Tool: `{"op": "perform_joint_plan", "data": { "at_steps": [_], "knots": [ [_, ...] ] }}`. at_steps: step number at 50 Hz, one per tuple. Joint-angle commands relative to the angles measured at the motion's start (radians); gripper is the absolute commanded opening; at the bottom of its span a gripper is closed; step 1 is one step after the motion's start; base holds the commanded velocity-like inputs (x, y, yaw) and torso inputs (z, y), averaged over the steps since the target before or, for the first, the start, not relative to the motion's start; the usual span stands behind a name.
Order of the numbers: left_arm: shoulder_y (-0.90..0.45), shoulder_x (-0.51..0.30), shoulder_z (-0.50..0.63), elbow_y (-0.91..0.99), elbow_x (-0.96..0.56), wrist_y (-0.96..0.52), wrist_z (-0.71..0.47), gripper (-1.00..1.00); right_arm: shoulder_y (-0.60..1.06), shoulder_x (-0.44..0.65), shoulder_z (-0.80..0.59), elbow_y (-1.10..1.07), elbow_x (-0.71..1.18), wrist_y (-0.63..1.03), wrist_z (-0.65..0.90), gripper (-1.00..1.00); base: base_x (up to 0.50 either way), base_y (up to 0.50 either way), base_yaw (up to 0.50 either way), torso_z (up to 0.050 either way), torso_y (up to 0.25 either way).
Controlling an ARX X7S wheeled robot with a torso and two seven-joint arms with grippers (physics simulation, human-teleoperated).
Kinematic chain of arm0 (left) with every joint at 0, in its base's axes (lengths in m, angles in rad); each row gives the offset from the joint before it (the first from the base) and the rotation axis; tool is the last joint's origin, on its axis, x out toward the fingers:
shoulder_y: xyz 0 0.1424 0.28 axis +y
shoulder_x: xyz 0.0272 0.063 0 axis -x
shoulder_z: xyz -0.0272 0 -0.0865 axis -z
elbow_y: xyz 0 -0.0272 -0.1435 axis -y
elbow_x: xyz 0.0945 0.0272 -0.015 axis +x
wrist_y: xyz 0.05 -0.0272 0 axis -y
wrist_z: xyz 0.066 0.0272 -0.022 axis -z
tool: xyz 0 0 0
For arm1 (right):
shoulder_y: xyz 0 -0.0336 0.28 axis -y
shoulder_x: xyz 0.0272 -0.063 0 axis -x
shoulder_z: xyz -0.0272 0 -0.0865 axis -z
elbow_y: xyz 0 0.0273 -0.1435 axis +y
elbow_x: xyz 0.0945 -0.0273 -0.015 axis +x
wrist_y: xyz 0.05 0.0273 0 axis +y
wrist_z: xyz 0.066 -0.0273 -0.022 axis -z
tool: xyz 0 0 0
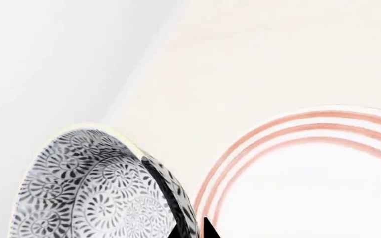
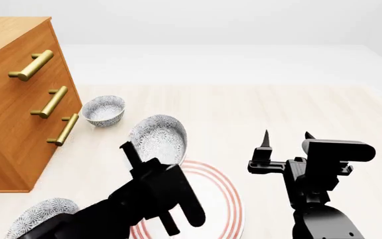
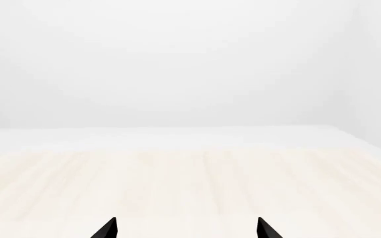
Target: Put the bowl in the middle on the plate.
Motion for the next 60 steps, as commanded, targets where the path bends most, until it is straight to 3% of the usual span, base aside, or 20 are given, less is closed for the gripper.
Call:
{"op": "perform_joint_plan", "data": {
  "at_steps": [1, 26, 60],
  "knots": [
    [-0.029, -0.023, 0.127, 0.101, 0.046, 0.008, 0.008, -1.00, 0.002, 0.005, -0.001, -0.005, 0.007, 0.007, 0.005, 1.00, 0.00, 0.00, 0.00, 0.000, 0.000],
    [-0.026, -0.003, 0.291, -0.060, 0.078, 0.076, 0.036, -1.00, -0.018, 0.012, 0.008, -0.005, 0.019, -0.014, 0.015, 1.00, 0.00, 0.00, 0.00, 0.000, 0.000],
    [-0.036, 0.025, 0.406, -0.181, 0.115, 0.132, 0.058, -1.00, -0.034, 0.024, 0.014, -0.015, 0.037, -0.023, 0.029, 1.00, 0.00, 0.00, 0.00, 0.000, 0.001]
  ]
}}
